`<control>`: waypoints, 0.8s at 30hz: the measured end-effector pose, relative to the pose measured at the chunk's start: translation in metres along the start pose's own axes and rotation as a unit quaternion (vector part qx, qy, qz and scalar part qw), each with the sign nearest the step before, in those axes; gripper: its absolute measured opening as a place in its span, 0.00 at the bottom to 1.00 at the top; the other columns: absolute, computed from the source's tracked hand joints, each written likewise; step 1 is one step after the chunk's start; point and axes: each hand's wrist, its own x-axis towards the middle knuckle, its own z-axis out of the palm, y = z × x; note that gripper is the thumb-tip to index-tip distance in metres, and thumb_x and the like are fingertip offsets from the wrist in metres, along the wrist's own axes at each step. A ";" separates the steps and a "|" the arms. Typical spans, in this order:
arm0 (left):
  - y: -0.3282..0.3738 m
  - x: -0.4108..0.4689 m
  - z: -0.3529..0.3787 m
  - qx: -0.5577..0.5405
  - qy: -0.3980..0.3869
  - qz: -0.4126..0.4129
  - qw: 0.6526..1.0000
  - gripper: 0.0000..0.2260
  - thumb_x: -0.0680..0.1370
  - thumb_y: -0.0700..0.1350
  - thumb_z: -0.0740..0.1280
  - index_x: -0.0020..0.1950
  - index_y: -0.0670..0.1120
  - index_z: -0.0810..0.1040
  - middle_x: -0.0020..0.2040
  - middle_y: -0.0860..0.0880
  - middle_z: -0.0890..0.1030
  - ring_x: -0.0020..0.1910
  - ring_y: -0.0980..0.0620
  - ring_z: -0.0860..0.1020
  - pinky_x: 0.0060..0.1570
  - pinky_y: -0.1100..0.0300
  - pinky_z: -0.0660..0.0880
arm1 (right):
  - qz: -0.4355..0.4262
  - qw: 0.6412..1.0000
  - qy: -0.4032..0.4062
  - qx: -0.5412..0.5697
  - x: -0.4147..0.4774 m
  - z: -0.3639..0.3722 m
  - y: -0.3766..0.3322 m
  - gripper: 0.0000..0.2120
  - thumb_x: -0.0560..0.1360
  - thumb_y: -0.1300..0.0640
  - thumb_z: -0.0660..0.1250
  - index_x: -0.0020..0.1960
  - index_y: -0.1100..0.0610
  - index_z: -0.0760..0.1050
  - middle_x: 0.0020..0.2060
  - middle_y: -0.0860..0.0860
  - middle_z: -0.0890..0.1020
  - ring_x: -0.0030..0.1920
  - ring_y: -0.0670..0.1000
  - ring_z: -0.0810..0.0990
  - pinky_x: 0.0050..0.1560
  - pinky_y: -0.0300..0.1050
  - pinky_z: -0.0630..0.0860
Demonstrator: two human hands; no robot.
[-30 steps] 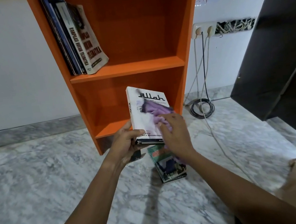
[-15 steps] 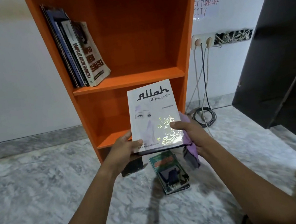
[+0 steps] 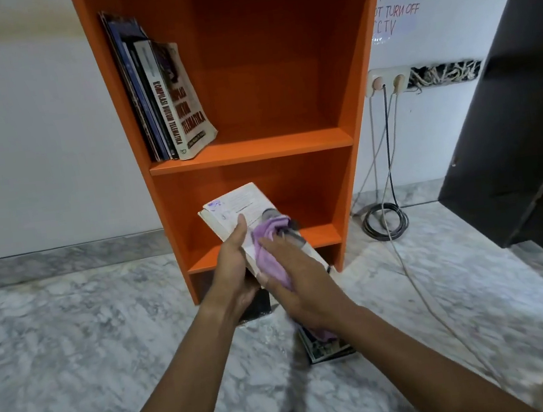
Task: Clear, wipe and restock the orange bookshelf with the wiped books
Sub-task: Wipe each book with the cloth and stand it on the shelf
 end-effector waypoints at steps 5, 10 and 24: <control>-0.020 -0.010 -0.002 -0.021 -0.112 -0.102 0.988 0.22 0.85 0.56 0.58 0.72 0.45 0.76 0.71 0.40 0.76 0.72 0.40 0.73 0.76 0.42 0.63 | 0.006 0.995 0.096 0.040 0.031 -0.013 0.007 0.26 0.84 0.46 0.53 0.81 0.51 0.60 0.80 0.50 0.62 0.80 0.46 0.57 0.80 0.48 0.54; -0.030 -0.018 0.001 -0.039 -0.100 -0.099 0.989 0.17 0.85 0.51 0.56 0.69 0.47 0.77 0.67 0.41 0.80 0.67 0.39 0.77 0.71 0.41 0.69 | 0.037 0.987 0.153 -0.004 0.051 -0.027 0.027 0.24 0.84 0.46 0.54 0.76 0.55 0.69 0.72 0.51 0.74 0.72 0.50 0.69 0.72 0.43 0.62; 0.004 0.007 -0.030 -0.074 -0.038 0.009 0.996 0.26 0.84 0.57 0.56 0.75 0.42 0.71 0.70 0.41 0.77 0.68 0.37 0.76 0.66 0.39 0.73 | 0.292 0.937 0.112 0.153 0.014 -0.024 0.064 0.25 0.84 0.42 0.56 0.42 0.58 0.81 0.34 0.60 0.84 0.42 0.58 0.84 0.48 0.47 0.75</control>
